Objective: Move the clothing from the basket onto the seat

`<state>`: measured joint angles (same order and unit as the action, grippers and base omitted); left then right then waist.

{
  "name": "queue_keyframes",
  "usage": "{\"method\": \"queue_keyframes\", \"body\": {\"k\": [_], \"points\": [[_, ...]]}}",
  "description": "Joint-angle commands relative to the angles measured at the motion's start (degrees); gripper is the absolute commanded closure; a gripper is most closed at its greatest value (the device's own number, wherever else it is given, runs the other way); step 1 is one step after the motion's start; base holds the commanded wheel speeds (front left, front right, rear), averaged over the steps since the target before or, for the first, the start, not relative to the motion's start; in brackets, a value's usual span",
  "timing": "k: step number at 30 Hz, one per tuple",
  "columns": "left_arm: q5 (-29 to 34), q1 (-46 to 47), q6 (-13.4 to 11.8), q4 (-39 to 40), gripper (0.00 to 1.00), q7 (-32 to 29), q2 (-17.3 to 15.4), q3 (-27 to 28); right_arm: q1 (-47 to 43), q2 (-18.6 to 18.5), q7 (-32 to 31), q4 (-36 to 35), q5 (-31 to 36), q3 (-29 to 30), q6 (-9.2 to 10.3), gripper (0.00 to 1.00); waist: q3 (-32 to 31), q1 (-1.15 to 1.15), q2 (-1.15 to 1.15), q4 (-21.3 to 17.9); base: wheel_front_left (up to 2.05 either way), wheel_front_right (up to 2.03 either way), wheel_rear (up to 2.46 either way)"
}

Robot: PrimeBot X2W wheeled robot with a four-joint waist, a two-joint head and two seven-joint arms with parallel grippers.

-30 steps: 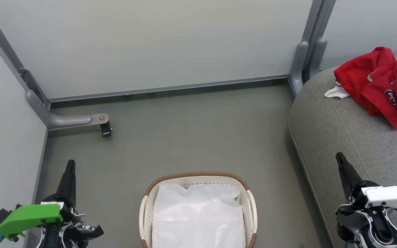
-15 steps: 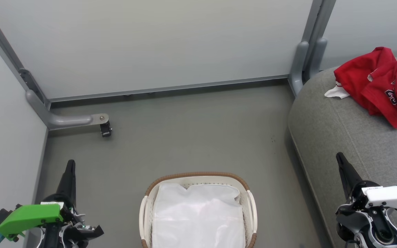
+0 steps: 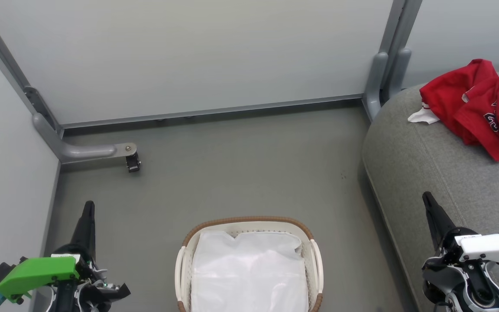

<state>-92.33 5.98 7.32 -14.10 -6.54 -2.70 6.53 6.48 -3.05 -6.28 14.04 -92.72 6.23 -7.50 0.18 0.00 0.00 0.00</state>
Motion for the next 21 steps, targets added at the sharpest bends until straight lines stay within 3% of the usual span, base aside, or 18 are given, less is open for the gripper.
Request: {"method": "queue_keyframes", "body": {"k": [1,21], "points": [[-0.17,0.53,0.35,0.12,1.00,-0.19,-0.33,0.10,-0.64,-0.19,-0.18,-0.20,0.08,0.13,0.02,1.00,0.00,0.00,0.00,0.00,0.00,0.00,0.00],[-0.17,0.53,0.34,0.12,1.00,-0.18,-0.33,0.10,-0.63,-0.10,-0.30,-0.19,0.20,0.24,0.02,1.00,0.00,0.00,0.00,0.00,0.00,0.00,0.00]]}}
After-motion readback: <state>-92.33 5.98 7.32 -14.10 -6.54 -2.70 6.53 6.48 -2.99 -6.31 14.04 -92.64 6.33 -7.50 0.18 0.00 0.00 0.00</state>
